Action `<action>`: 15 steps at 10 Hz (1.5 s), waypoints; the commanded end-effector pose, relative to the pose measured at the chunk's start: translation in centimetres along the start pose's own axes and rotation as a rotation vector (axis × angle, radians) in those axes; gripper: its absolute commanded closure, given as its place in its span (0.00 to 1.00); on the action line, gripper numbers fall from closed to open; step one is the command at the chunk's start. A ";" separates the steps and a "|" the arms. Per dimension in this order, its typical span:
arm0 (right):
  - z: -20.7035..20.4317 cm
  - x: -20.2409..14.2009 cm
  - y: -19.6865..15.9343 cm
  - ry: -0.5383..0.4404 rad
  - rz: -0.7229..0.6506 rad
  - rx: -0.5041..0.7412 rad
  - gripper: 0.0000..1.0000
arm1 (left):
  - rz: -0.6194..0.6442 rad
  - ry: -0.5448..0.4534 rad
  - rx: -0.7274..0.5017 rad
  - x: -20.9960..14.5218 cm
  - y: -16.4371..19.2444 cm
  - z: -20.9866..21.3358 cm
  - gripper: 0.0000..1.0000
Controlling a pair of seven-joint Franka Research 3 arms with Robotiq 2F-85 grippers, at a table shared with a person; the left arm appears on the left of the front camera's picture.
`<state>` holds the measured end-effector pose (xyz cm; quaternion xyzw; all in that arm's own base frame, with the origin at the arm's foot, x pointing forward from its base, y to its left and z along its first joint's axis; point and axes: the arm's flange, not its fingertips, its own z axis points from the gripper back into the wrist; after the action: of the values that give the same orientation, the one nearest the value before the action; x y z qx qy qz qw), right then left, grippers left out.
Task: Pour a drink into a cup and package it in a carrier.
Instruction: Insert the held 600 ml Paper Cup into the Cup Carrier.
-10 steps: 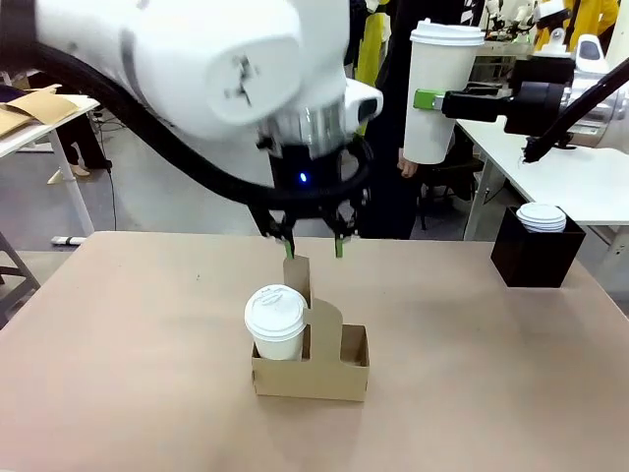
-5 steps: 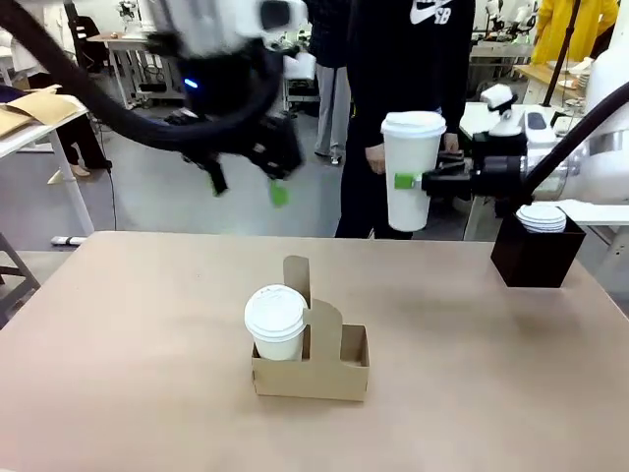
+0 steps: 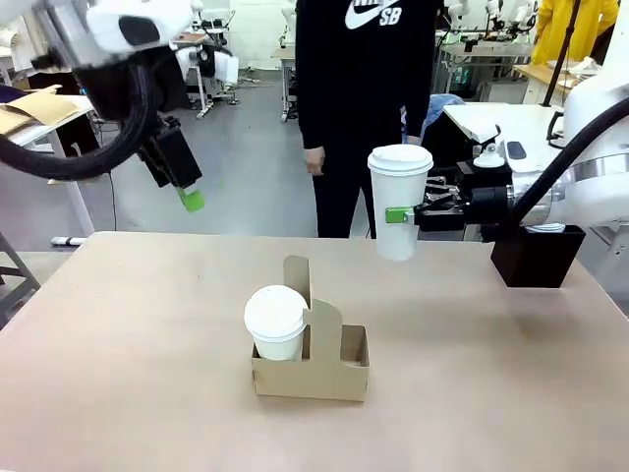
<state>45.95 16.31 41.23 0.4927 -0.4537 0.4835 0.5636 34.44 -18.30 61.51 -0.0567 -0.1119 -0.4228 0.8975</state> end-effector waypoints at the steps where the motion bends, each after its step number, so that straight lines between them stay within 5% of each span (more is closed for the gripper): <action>1: 0.1 0.6 -0.4 0.005 0.002 -0.012 0.20 | 0.065 0.020 -0.014 1.1 -0.3 1.9 0.00; 3: 0.9 -0.4 0.4 -0.098 0.023 0.111 0.20 | 0.017 0.004 -0.003 0.3 -0.1 0.4 0.00; 7: -2.0 -4.0 3.7 -0.221 0.068 0.274 0.20 | 0.020 -0.034 -0.086 -4.7 7.2 -3.6 0.00; 11: -5.7 -7.1 5.4 -0.169 0.070 0.295 0.20 | -0.107 -0.084 -0.119 -8.3 10.5 -6.8 0.00; 15: -8.3 -9.3 6.6 -0.130 0.030 0.339 0.20 | -0.088 -0.049 -0.099 -8.4 10.8 -6.9 0.00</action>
<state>38.74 23.37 32.24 0.6094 -0.4060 0.5193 0.4406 38.77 -6.17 52.26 -0.1095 -0.1144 -0.4679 0.8695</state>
